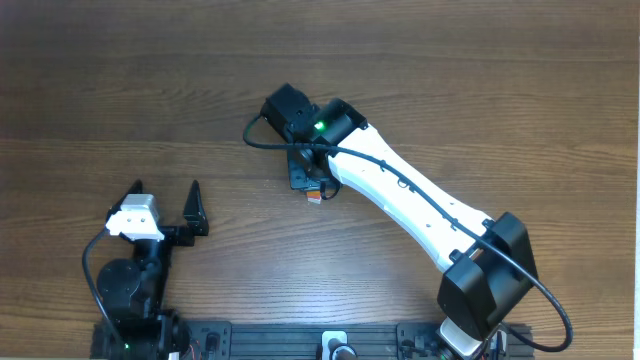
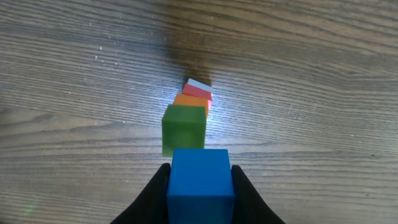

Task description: Stack Cubes

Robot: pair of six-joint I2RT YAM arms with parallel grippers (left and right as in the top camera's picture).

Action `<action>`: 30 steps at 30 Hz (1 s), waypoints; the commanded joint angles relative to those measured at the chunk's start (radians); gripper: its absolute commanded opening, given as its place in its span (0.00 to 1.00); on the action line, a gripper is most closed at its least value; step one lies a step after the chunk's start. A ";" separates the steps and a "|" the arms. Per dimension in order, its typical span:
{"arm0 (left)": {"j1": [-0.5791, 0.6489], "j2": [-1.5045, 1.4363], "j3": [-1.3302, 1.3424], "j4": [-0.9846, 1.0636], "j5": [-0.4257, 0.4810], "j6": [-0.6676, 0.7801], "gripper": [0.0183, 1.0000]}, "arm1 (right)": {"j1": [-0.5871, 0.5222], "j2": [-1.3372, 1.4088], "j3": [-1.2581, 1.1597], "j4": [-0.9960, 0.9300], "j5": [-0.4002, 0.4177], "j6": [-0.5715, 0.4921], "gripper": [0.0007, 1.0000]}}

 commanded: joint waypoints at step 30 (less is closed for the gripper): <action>-0.004 -0.010 -0.009 0.004 0.013 0.015 1.00 | 0.013 0.064 0.034 0.033 -0.016 0.006 0.08</action>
